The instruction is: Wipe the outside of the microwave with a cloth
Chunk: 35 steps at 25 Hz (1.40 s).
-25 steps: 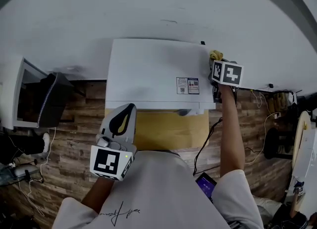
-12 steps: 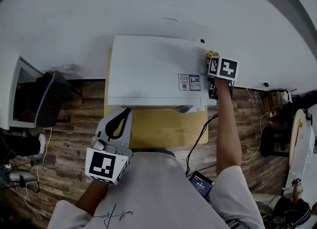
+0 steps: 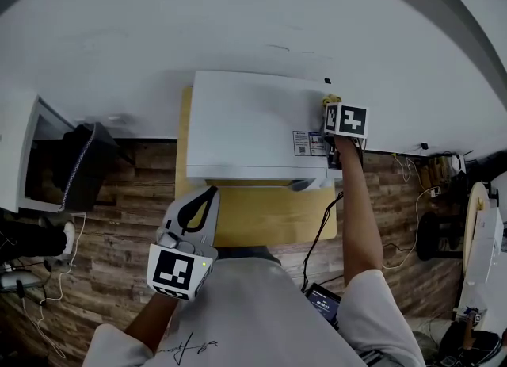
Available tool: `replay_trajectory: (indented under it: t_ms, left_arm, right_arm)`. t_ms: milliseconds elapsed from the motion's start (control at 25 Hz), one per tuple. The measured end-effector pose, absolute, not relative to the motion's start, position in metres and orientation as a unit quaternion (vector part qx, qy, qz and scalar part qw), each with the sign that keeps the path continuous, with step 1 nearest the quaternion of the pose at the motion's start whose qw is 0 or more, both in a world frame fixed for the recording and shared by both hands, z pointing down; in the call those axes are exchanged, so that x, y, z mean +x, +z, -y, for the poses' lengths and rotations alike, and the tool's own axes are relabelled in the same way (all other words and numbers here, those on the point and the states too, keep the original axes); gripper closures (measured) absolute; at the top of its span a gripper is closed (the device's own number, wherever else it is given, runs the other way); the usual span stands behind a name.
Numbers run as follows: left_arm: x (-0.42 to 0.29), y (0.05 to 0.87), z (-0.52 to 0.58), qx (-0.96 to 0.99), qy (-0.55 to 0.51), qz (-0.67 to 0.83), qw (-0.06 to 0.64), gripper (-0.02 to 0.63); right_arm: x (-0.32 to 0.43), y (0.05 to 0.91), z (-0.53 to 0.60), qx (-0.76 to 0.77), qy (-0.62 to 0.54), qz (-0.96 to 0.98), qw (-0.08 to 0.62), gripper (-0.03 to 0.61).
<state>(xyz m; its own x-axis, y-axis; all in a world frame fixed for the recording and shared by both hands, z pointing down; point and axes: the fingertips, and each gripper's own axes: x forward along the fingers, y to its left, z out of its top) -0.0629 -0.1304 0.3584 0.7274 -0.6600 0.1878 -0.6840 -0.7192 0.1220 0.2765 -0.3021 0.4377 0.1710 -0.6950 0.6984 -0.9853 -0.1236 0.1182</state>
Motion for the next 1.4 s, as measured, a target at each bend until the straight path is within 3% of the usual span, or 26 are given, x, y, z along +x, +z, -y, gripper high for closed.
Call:
replay_trajectory:
  t_ms: [680, 1400]
  left_arm:
    - [-0.064, 0.347, 0.114, 0.928, 0.043, 0.361, 0.085, 0.624]
    - [-0.093, 0.342, 0.117, 0.916, 0.024, 0.390, 0.086, 0.624]
  right_arm:
    - [0.210, 0.436, 0.311, 0.677, 0.259, 0.630, 0.277, 0.456]
    - [0.075, 0.438, 0.335, 0.597, 0.258, 0.707, 0.278, 0.456]
